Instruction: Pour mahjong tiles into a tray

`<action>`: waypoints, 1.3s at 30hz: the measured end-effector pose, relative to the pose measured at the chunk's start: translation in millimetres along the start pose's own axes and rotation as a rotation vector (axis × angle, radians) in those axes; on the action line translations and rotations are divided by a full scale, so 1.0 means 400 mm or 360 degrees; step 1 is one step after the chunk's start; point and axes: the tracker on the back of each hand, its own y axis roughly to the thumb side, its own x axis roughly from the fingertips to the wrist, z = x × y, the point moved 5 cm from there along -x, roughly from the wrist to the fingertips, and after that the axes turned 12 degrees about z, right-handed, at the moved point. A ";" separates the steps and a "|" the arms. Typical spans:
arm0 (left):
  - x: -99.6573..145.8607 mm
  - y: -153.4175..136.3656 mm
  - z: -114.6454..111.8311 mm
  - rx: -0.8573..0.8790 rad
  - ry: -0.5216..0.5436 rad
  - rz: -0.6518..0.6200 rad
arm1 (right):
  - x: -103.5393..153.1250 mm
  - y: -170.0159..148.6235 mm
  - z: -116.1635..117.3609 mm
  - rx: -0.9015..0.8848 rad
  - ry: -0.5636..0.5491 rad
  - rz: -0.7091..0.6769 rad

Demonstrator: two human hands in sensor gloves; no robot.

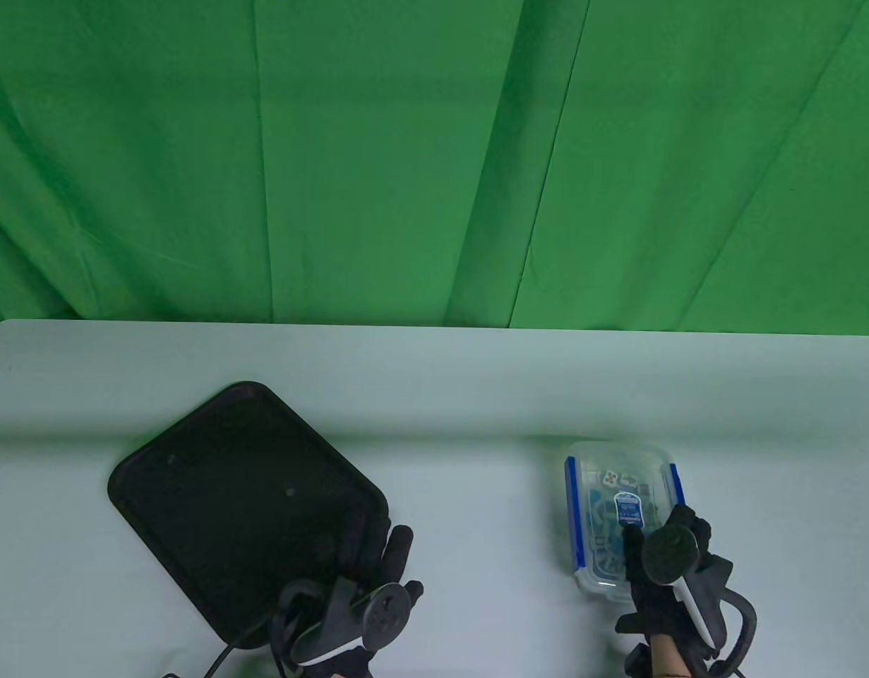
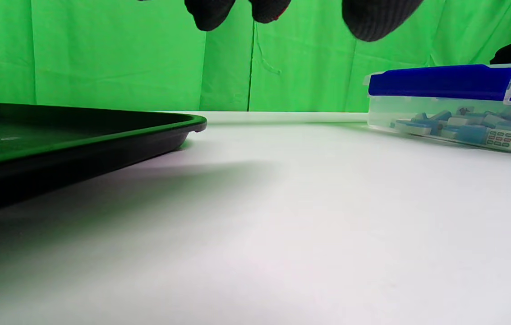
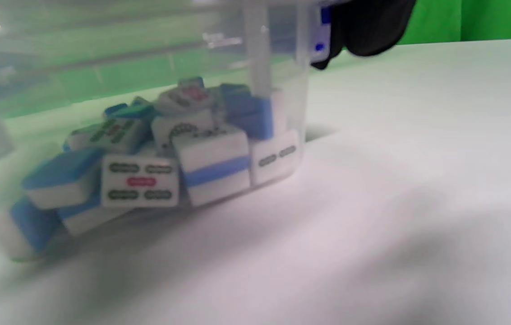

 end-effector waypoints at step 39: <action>-0.006 0.004 -0.016 0.0101 -0.0046 -0.0027 | 0.103 0.137 0.032 0.0202 0.0063 -0.0317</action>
